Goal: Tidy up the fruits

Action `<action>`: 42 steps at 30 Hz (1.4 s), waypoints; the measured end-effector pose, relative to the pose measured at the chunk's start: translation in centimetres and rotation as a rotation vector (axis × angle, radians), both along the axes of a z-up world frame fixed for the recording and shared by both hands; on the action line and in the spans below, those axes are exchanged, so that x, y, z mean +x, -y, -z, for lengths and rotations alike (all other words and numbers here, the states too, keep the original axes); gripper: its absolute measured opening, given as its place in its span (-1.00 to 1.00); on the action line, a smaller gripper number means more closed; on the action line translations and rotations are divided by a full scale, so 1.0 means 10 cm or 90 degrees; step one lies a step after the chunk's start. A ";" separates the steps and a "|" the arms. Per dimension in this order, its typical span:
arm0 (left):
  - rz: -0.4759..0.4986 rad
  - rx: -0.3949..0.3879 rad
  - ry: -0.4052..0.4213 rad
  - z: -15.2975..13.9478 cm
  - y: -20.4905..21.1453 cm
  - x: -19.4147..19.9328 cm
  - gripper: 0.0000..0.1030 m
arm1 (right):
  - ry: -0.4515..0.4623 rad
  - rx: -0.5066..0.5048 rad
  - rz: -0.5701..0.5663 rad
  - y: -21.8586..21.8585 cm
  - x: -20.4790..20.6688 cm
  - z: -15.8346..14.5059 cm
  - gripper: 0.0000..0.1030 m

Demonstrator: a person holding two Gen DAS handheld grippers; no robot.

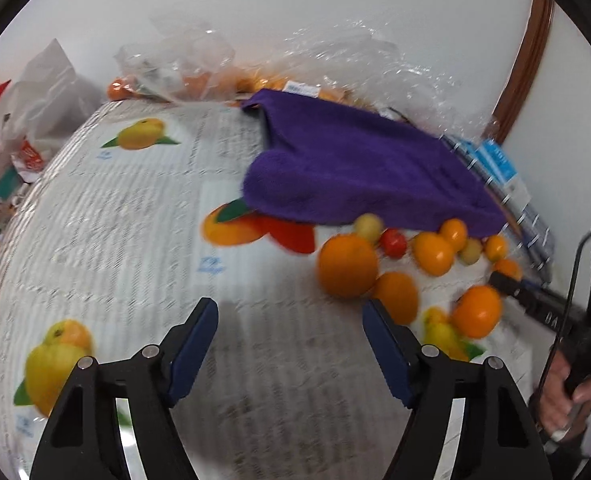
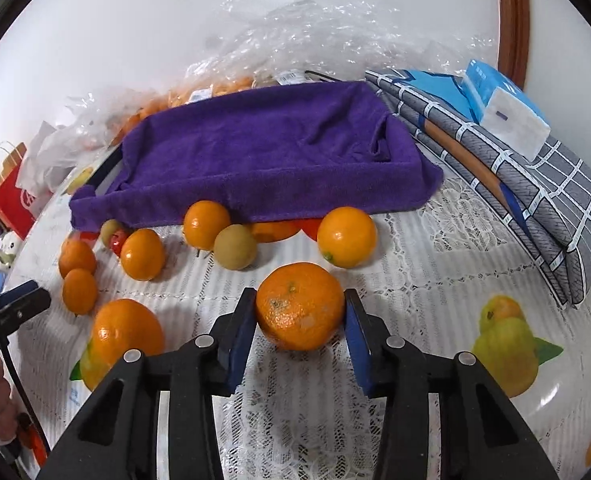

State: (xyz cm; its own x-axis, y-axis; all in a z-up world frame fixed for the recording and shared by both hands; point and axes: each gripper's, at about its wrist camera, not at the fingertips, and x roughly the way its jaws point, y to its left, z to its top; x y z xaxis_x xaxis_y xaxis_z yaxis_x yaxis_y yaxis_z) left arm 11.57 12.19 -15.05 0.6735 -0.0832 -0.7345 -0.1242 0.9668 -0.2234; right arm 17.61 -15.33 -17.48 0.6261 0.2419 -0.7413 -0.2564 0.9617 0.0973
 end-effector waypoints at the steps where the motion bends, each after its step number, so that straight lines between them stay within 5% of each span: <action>1: 0.000 -0.006 0.004 -0.03 0.03 0.06 0.40 | -0.001 0.007 -0.002 0.01 0.00 0.00 -0.18; 9: 0.002 -0.038 0.021 -0.12 0.22 0.43 0.40 | 0.028 0.048 0.003 0.16 -0.10 -0.09 -0.17; 16: -0.012 -0.085 0.040 -0.02 0.15 0.42 -0.30 | 0.038 0.092 -0.004 0.24 -0.12 -0.10 -0.18; 26: -0.010 -0.160 0.001 0.13 -0.03 0.38 -0.16 | 0.027 0.088 0.002 0.22 -0.08 -0.09 -0.17; 33: -0.006 -0.125 0.051 0.01 0.01 0.27 -0.45 | 0.035 0.086 0.014 0.24 -0.10 -0.10 -0.17; 38: -0.019 -0.141 0.053 0.00 -0.09 0.23 -0.45 | 0.037 0.093 0.021 0.27 -0.10 -0.11 -0.17; 42: -0.017 -0.174 0.020 0.08 -0.12 0.29 -0.04 | 0.032 0.085 0.012 0.23 -0.09 -0.10 -0.17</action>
State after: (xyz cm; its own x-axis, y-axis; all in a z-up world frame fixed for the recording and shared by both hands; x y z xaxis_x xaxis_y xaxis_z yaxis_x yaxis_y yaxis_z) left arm 14.50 13.41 -15.89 0.7003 -0.2573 -0.6658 -0.1372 0.8669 -0.4793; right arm 16.72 -17.63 -16.51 0.6671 0.3246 -0.6705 -0.2468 0.9456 0.2121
